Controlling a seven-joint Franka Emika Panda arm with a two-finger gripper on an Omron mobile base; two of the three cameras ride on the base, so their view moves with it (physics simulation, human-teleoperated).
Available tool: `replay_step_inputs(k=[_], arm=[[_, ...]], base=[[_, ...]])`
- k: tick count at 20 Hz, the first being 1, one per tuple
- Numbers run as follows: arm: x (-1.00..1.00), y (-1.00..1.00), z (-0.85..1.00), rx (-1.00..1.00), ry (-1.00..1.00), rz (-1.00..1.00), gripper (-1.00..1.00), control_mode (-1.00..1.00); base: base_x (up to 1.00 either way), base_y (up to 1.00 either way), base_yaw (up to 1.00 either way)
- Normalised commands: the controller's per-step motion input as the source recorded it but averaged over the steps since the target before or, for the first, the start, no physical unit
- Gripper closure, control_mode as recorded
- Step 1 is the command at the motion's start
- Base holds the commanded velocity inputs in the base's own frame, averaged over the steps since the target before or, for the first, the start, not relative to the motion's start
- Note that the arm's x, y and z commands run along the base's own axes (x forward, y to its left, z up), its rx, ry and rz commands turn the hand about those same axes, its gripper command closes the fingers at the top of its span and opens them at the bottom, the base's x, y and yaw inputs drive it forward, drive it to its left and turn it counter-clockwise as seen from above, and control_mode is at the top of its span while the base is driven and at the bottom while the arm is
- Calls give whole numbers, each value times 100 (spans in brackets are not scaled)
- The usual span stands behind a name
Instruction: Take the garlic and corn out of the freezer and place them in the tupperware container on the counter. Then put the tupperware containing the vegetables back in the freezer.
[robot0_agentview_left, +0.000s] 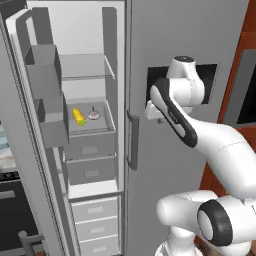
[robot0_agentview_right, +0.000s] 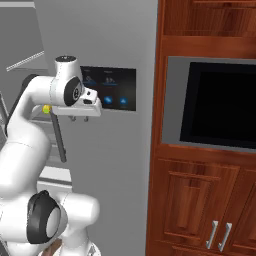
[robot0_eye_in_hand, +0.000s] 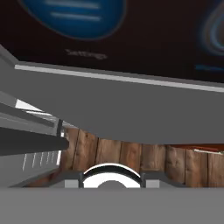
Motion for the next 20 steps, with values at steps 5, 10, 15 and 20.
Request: replay_step_inputs(k=[5, 10, 15, 20], arm=[[-52, 2, 36, 0, -21, 0, -100, -100], [-86, 0, 52, 0, -26, -3, -100, -100], [-36, 2, 9, 0, -17, -6, -100, -100], [0, 0, 0, 0, 0, 0, -100, 100]], base=[[0, 0, 0], [0, 0, 0], [0, 0, 0], [0, 37, 0]])
